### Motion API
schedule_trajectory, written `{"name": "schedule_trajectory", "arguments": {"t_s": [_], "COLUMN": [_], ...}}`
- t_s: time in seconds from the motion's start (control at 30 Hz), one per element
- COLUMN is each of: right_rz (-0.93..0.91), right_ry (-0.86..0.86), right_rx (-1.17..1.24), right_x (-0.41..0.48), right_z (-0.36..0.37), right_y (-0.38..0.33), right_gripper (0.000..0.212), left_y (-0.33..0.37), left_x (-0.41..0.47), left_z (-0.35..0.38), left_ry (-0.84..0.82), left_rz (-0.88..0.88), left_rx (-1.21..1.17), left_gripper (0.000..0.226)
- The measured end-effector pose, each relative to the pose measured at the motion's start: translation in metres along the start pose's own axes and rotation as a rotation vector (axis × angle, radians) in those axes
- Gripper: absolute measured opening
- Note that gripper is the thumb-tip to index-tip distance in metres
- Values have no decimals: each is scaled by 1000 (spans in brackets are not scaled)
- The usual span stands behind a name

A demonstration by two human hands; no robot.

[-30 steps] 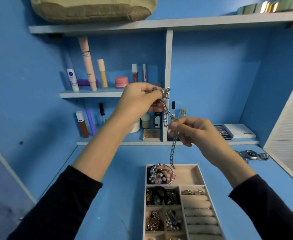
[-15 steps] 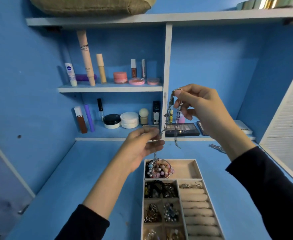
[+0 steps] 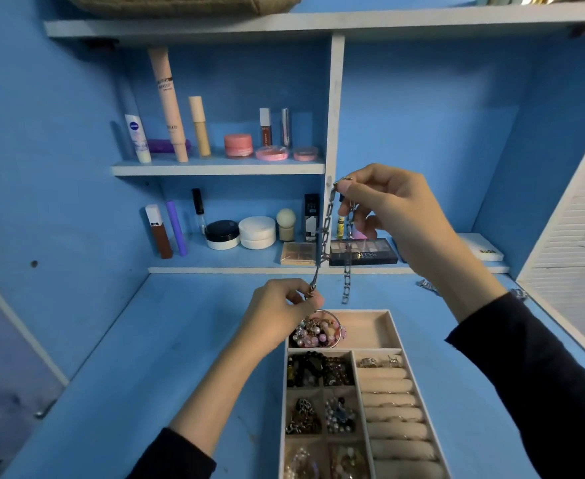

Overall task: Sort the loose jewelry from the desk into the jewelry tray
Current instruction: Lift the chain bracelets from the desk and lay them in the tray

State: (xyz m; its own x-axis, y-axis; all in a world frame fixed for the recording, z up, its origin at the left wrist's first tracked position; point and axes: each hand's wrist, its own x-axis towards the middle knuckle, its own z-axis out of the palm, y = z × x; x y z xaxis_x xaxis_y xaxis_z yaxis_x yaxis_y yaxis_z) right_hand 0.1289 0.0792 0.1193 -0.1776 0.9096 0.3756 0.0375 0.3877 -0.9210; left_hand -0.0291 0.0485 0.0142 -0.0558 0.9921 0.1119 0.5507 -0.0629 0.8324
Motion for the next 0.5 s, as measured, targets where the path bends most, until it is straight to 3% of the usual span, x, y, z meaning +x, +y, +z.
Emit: {"name": "schedule_trajectory", "arguments": {"t_s": [0.13,0.5], "right_rz": [43,165], "right_ry": [-46,-166], "right_rx": [-9,-90], "right_x": [-6,-22], "right_z": [2,12], "right_y": [9,45], "right_gripper": [10,9], "left_y": [-7,-26], "left_x": [0,-1], "left_z": [-4,2], "left_ry": [-85,-117], "left_rz": [25,3], "left_rx": [121,215], "left_gripper": [8,7]}}
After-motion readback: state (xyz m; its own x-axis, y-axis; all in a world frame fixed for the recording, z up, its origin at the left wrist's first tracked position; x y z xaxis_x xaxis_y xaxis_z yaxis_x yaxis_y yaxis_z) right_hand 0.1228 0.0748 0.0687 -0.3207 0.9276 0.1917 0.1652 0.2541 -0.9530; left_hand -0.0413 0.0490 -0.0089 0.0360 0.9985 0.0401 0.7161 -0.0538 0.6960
